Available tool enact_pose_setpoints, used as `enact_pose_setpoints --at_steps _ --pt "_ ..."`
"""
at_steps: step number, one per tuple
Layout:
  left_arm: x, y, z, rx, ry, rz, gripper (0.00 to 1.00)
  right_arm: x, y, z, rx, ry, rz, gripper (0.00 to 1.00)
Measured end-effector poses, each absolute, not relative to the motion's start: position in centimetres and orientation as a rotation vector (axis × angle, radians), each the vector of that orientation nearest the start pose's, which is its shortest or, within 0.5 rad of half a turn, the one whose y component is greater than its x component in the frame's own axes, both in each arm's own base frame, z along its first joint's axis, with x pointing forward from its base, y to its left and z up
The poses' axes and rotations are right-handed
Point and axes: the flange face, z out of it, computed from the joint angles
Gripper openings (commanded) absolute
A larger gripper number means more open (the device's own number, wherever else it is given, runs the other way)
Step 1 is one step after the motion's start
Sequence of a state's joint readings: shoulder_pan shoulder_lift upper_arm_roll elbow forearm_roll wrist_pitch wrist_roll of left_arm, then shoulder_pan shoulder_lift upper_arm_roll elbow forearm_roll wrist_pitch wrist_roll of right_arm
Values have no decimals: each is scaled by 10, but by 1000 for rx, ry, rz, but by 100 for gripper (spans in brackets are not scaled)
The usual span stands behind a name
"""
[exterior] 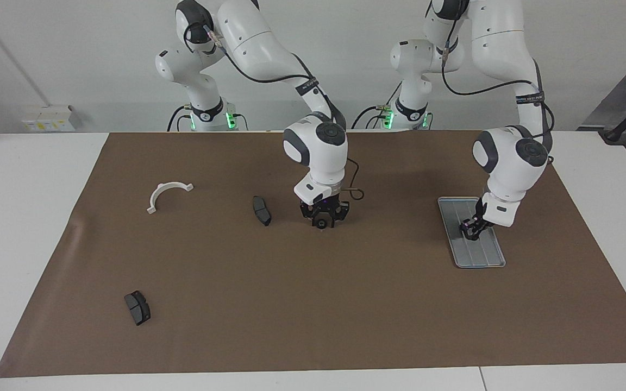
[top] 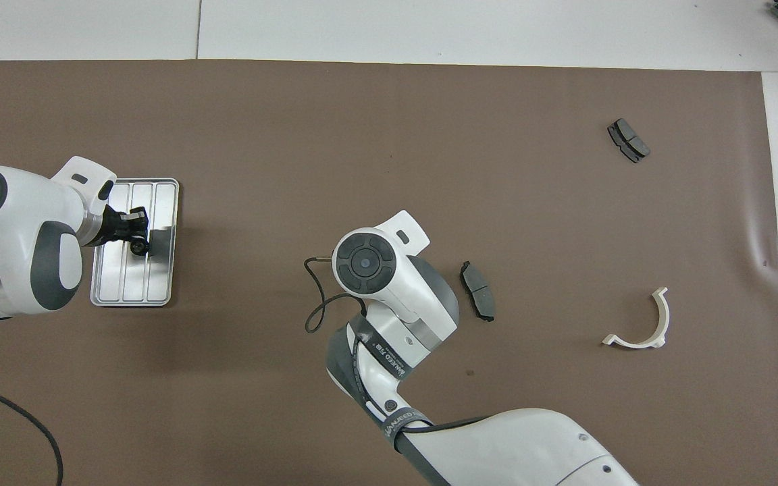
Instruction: Place bearing gear from tray to pile
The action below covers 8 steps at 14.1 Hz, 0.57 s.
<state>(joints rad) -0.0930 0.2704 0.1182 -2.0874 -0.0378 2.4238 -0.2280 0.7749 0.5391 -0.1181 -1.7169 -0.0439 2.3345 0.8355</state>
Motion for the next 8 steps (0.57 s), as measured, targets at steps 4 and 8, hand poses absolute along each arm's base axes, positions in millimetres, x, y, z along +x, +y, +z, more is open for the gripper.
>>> enact_pose_setpoints --at_steps 4,8 --pt "588 13 302 -3111 -431 -108 1 534 420 287 -3135 207 -204 13" --pt "588 13 302 -3111 -431 -108 0 535 419 288 -3133 215 -206 0"
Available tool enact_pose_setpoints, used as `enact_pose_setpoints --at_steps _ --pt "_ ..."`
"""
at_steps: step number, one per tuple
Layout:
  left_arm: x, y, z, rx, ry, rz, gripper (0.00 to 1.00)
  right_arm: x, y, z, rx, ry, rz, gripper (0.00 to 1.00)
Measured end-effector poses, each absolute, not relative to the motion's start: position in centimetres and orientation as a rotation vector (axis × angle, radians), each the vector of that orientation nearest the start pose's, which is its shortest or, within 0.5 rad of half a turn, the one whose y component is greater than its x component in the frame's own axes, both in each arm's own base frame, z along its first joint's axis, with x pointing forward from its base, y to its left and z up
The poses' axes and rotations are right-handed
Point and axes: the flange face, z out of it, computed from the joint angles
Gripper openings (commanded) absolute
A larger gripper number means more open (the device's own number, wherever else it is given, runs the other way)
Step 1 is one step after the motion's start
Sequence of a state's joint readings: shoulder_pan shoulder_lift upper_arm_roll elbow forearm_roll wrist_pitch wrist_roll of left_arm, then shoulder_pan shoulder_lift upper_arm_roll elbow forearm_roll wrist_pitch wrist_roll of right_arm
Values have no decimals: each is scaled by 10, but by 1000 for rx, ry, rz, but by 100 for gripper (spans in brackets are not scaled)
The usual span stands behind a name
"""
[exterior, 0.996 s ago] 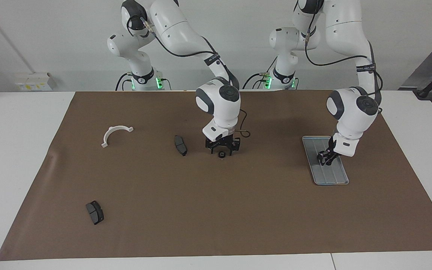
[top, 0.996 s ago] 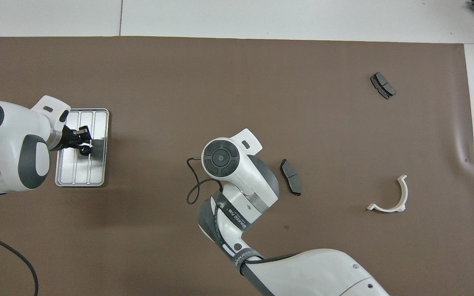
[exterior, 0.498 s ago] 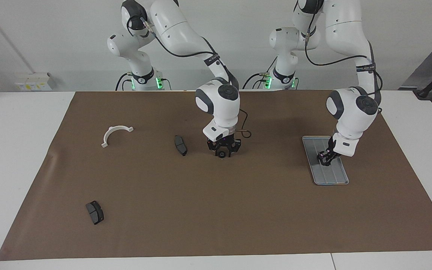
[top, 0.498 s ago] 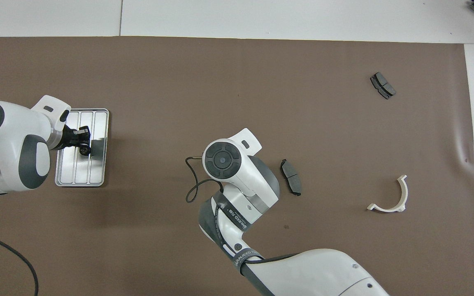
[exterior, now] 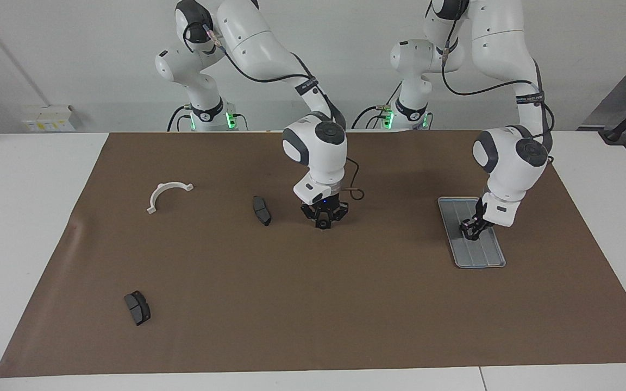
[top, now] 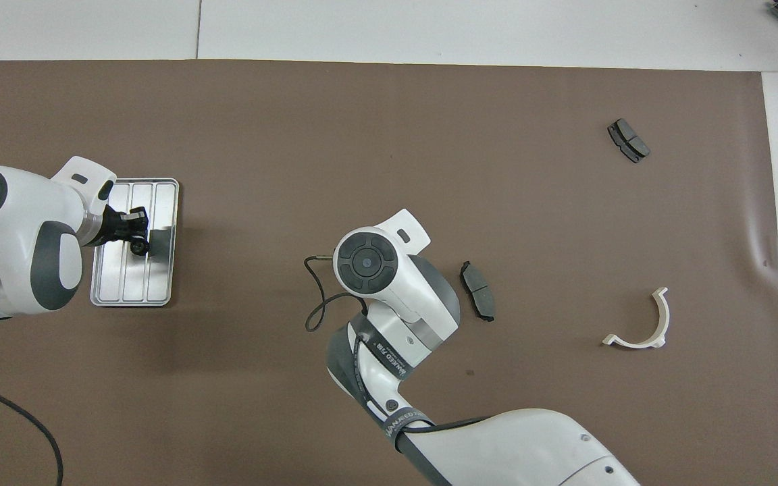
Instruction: Place bearing gear from tray to pile
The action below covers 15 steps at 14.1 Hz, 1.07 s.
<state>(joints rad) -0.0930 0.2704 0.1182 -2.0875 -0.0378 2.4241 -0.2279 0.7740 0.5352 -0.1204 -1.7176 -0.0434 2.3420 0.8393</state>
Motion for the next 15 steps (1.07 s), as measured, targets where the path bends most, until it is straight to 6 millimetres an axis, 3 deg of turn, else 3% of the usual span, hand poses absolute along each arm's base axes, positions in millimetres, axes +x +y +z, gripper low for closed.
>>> enact_pose_setpoints --at_steps 5,7,9,11,13,15 --pt "593 12 309 -3113 -427 -131 0 537 416 294 -3129 263 -207 0" --pt "603 7 324 -3118 -415 -152 0 548 397 324 -3123 317 -209 0" --pt "614 2 343 -3122 -401 -150 0 562 361 370 -3130 330 -193 0" --pt "622 -15 362 -3129 -381 -135 0 577 308 416 -3142 305 -175 0" --pt "625 -48 375 -3135 -368 -118 0 591 251 445 -3157 264 -156 0" --pt "621 -100 379 -3139 -387 -109 0 606 195 456 -3166 237 -150 0"
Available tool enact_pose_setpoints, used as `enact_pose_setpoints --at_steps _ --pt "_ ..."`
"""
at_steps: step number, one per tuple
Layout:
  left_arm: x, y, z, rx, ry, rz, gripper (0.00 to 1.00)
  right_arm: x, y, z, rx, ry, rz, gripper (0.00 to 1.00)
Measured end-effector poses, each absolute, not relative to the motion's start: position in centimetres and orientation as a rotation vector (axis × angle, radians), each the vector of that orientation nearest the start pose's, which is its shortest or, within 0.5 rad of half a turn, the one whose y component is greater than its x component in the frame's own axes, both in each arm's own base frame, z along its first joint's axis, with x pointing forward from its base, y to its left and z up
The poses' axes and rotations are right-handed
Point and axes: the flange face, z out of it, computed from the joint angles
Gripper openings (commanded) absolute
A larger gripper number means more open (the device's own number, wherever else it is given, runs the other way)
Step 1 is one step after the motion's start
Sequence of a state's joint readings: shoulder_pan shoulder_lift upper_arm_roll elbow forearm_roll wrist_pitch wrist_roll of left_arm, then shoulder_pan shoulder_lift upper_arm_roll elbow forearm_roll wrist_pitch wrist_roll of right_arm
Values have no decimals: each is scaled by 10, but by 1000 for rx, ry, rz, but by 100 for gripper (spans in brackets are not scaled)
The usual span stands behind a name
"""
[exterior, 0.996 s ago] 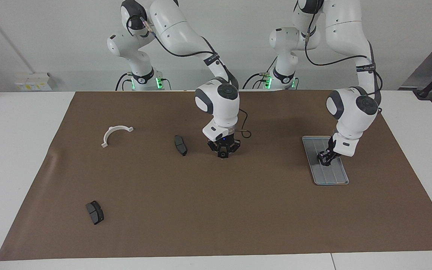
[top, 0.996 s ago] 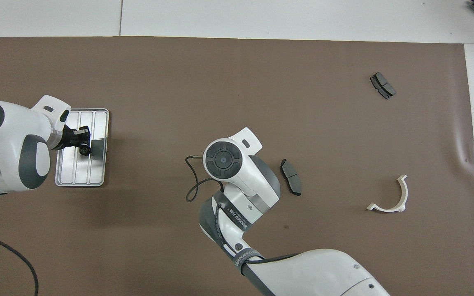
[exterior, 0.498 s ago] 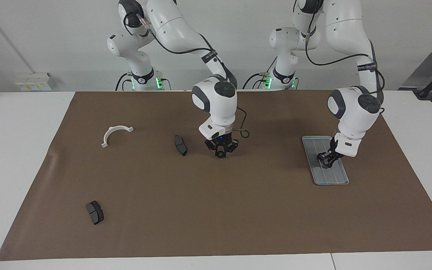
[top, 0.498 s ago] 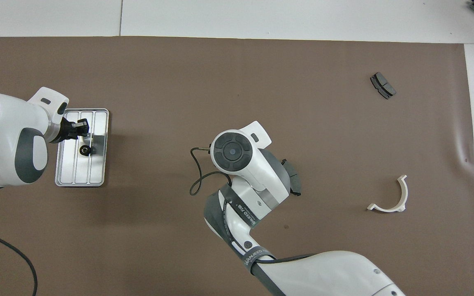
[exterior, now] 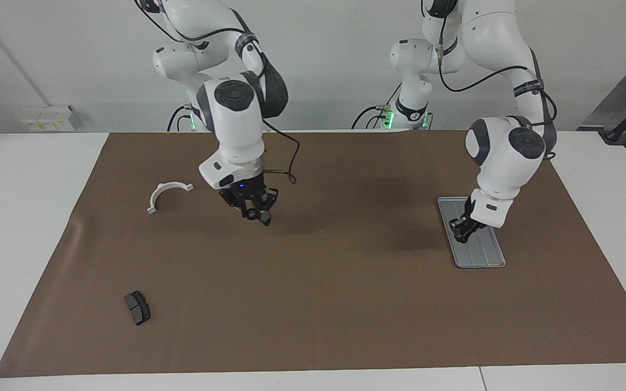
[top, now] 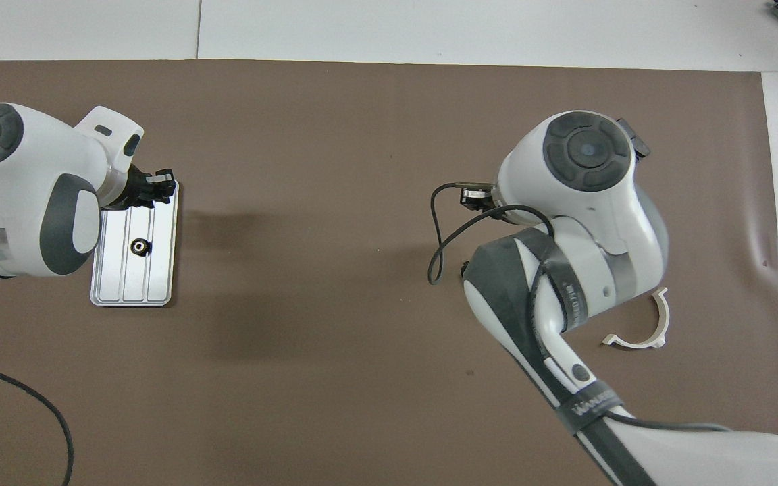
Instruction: Place bearing gear from tray to pile
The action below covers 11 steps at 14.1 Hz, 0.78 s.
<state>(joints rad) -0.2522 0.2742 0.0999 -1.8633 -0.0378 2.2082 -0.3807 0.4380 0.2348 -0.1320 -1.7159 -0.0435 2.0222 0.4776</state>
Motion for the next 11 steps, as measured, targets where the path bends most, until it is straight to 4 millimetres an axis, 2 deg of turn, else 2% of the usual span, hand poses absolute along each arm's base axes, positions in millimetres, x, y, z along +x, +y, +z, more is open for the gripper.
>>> enact_pose_setpoints --at_steps 3,4,6,8,11 --pt "597 -198 377 -3148 -404 -95 0 623 119 448 -3168 222 -126 0" --pt "585 -230 376 -3151 -403 -91 0 628 96 439 -3148 204 -127 0" --pt "556 -294 376 -3161 -378 -86 0 634 51 409 -3129 168 -138 0" --pt "527 -344 375 -3172 -325 -84 0 633 26 375 -3134 175 -134 0" --pt "497 -397 355 -3200 -297 -125 0 631 19 341 -3139 190 -141 0"
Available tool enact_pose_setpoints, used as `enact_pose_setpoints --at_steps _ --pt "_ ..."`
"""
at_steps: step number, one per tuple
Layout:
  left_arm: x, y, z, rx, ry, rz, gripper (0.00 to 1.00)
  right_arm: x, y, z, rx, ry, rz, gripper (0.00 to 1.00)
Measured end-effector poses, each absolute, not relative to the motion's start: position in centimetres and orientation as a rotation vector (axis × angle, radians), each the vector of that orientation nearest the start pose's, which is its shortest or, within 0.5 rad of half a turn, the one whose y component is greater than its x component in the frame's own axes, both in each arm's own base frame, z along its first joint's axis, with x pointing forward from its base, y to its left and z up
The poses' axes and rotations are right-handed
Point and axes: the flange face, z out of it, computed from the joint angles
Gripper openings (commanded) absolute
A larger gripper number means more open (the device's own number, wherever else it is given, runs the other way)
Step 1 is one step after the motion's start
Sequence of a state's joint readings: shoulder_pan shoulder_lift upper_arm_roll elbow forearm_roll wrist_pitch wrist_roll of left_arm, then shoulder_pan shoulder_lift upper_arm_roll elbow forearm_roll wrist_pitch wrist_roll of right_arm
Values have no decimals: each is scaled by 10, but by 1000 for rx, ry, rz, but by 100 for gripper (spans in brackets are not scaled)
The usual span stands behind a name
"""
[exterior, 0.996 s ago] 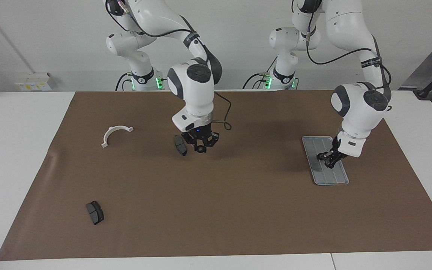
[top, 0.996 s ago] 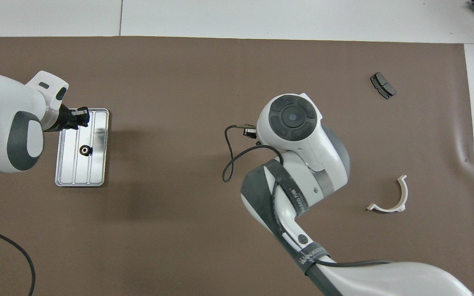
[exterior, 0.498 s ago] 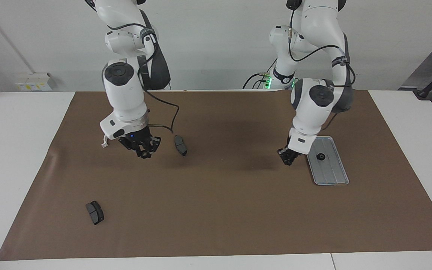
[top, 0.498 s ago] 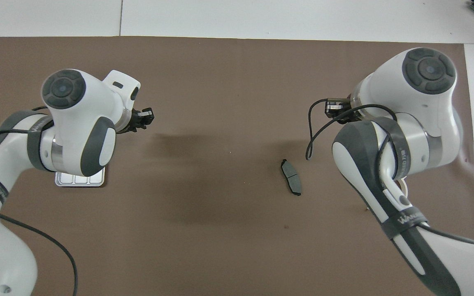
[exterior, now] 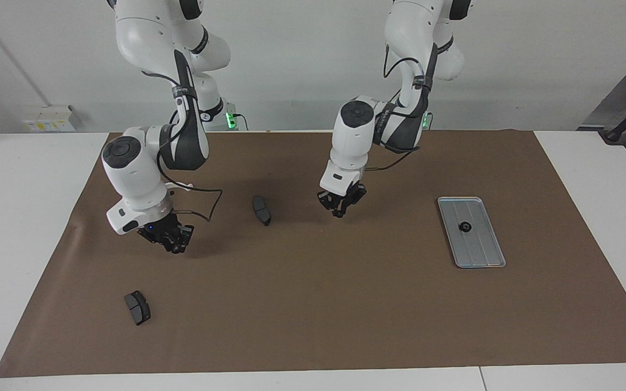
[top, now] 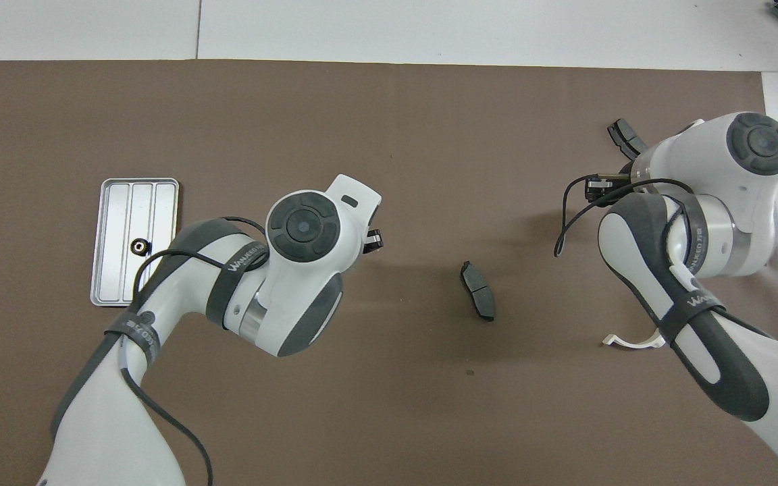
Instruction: Place bearing gear from tray to pile
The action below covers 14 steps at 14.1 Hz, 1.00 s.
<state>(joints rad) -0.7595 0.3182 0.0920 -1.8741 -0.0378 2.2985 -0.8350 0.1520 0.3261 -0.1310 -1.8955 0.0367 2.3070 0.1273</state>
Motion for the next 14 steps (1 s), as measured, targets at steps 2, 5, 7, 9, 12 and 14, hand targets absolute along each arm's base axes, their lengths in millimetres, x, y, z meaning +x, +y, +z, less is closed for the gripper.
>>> enact_pose_setpoints --at_steps 2,5,7,9,12,14 --pt "498 -405 337 -3209 -296 -151 5 629 12 330 -3145 170 -123 0" --pt "503 -406 327 -3226 -302 -197 100 625 -13 318 -3152 141 -121 0" --pt "506 -410 332 -3254 -302 -254 100 624 -15 315 -3153 141 -115 0" --pt "507 -410 334 -3262 -302 -271 100 622 -14 310 -3152 138 -134 0" --pt "525 -390 342 -3256 -367 -304 100 622 -13 301 -3152 137 -157 96" --pt "560 -334 357 -3231 -404 -319 100 623 -12 292 -3154 133 -156 100"
